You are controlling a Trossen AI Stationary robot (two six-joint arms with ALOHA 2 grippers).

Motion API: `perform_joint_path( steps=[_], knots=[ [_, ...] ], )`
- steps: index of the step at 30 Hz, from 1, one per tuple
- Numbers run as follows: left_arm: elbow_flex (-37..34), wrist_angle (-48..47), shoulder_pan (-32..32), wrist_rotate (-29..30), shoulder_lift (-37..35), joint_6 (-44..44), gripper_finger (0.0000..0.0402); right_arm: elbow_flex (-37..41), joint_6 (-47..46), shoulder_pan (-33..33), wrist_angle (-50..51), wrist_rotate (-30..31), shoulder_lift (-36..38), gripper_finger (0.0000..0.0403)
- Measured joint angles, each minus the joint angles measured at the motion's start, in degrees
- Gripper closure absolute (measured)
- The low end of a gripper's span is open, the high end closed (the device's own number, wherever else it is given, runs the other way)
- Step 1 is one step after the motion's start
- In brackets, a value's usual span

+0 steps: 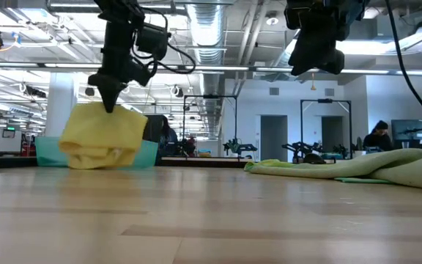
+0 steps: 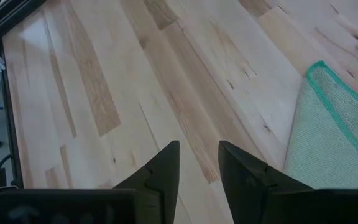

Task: Fold microfiber towels
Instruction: Stack the folded yellow microfiber on top of the blue microfiber towel

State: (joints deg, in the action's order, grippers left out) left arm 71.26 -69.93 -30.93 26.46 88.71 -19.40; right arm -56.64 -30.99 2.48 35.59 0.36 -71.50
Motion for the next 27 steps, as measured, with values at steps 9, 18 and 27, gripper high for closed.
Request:
perform_joint_path(
  steps=[9, 18, 27],
  knots=[
    [0.0, 1.9, -7.5, 6.2, 0.9, -4.7, 0.0401, 0.0, 0.0, 0.0, 0.0, 0.1, 0.0, 0.0269],
    [-0.2, 9.6, -10.8, 10.3, 6.5, -15.2, 0.0401, 0.0, 0.0, 0.0, 0.0, 0.1, 0.0, 0.0268],
    [-0.2, 13.9, -11.8, 10.3, 9.0, -23.8, 0.0401, 0.0, 0.0, 0.0, 0.0, 0.1, 0.0, 0.0269]
  ],
)
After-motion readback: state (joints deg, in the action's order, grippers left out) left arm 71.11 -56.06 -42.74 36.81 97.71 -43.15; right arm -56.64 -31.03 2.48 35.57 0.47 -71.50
